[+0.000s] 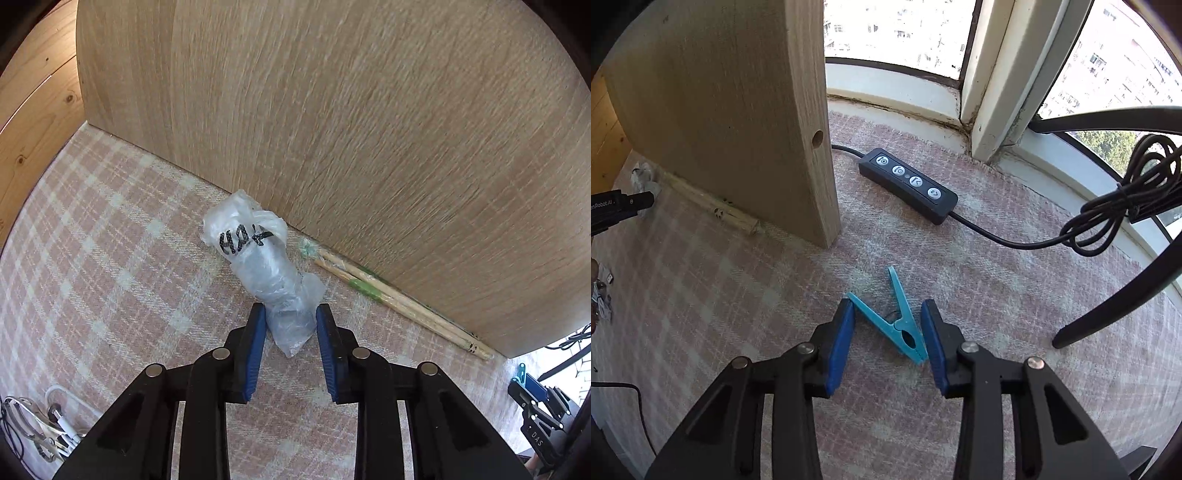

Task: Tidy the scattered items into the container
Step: 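Grasp the teal clothespin with the right gripper while the left grasps the white bag, then lift and carry the clothespin and white bag over the black tray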

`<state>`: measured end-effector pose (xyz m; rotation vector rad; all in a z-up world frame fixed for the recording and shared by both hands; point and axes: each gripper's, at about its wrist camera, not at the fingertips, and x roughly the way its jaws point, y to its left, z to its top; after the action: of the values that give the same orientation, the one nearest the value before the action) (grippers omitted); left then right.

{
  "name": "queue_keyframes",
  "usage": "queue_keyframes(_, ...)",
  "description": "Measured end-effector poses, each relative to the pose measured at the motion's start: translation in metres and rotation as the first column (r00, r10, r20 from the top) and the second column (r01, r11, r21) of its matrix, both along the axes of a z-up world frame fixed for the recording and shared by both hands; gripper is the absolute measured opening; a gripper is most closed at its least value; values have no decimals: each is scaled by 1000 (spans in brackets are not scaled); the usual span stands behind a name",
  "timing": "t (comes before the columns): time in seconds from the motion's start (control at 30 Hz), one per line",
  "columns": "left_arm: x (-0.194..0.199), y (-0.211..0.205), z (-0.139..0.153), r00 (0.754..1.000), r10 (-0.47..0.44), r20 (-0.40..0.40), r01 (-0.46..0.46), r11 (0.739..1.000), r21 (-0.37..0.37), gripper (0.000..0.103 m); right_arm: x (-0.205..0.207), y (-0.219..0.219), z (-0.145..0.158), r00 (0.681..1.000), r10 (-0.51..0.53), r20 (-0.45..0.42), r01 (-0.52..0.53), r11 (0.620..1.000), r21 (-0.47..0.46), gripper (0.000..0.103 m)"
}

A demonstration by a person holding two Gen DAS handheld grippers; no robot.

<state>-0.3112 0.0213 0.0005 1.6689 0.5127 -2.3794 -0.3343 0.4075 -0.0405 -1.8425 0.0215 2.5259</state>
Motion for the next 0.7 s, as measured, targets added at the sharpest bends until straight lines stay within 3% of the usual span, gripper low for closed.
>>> queue_keyframes(0.03,2,-2,0,1000,9,-2,-9,1000,11,21,0,1,0,1000,-9,2,9,1000,0,23)
queue_keyframes(0.2,11,-3,1,1000,7,-2,-7,1000,25,15,4,0,0,1000,-25,0,25,999,28,22)
queue_keyframes(0.4,34,2,7,1000,-3,2,3,999,40,14,19,2,6,998,-67,-2,67,998,-19,22)
queue_keyframes(0.7,79,32,45,998,-49,-42,50,998,41,14,53,9,44,990,-129,-63,124,990,-68,22)
